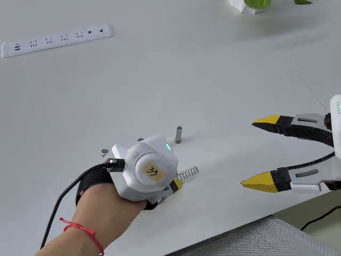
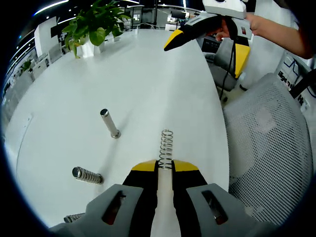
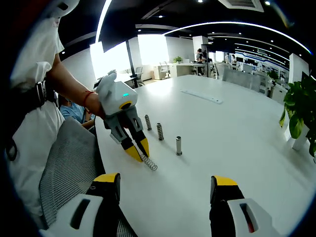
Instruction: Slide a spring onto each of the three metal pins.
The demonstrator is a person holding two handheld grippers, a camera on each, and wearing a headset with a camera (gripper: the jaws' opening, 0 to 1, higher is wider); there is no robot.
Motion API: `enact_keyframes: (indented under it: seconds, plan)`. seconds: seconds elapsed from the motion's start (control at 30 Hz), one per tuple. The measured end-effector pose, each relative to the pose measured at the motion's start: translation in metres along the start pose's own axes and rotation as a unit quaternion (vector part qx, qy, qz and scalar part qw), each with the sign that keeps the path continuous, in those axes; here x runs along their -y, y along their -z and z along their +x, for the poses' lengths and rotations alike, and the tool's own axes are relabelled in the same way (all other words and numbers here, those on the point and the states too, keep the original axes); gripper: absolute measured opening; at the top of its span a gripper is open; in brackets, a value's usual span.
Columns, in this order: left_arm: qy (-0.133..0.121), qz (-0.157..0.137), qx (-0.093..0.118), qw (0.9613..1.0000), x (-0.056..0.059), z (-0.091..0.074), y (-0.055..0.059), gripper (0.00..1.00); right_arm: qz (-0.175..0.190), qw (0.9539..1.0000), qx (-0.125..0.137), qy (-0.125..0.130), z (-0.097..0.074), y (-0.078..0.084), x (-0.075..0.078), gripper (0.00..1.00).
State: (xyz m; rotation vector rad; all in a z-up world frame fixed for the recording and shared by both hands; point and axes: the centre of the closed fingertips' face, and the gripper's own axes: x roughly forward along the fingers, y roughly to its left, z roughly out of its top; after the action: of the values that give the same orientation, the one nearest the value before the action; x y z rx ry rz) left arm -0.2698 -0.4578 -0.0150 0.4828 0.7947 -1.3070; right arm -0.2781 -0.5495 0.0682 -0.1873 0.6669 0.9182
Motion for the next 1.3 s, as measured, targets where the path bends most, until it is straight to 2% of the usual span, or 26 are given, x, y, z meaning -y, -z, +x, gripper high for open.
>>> enact_keyframes:
  seconds: [0.03, 0.1, 0.2, 0.23, 0.43, 0.6, 0.8, 1.07, 1.23, 1.3]
  plan:
    - [-0.001, -0.001, 0.005, 1.0, 0.0, -0.002, -0.002, 0.07, -0.002, 1.0, 0.001, -0.001, 0.0, -0.002, 0.0, 0.74]
    - [0.002, -0.01, 0.027, 0.9996, 0.002, -0.009, -0.009, 0.07, -0.003, 1.0, 0.006, -0.005, 0.0, -0.009, -0.001, 0.74]
    - [-0.004, -0.014, 0.043, 0.999, 0.0, -0.021, -0.014, 0.07, -0.006, 0.9998, 0.012, -0.011, 0.001, -0.02, -0.003, 0.72]
    - [-0.002, -0.02, 0.058, 0.9981, 0.001, -0.026, -0.019, 0.07, -0.008, 0.9997, 0.016, -0.014, 0.001, -0.025, -0.004, 0.71]
    - [-0.009, -0.027, 0.11, 0.9935, 0.001, -0.054, -0.036, 0.07, -0.023, 0.9985, 0.027, -0.042, 0.005, -0.052, -0.016, 0.65]
    - [-0.011, -0.032, 0.165, 0.9858, 0.002, -0.08, -0.052, 0.07, -0.045, 0.9956, 0.025, -0.078, 0.009, -0.073, -0.032, 0.53]
    - [-0.014, -0.04, 0.224, 0.9736, 0.003, -0.112, -0.069, 0.07, -0.055, 0.9915, 0.038, -0.112, 0.014, -0.104, -0.047, 0.44]
    - [-0.017, -0.038, 0.275, 0.9605, 0.004, -0.142, -0.082, 0.07, -0.082, 0.9852, 0.03, -0.148, 0.017, -0.13, -0.064, 0.32]
    - [-0.02, -0.033, 0.292, 0.9557, 0.006, -0.153, -0.086, 0.07, -0.091, 0.9804, 0.027, -0.173, 0.017, -0.138, -0.067, 0.24]
    - [-0.019, -0.037, 0.302, 0.9526, 0.007, -0.158, -0.088, 0.07, -0.098, 0.979, 0.024, -0.177, 0.017, -0.142, -0.07, 0.2]
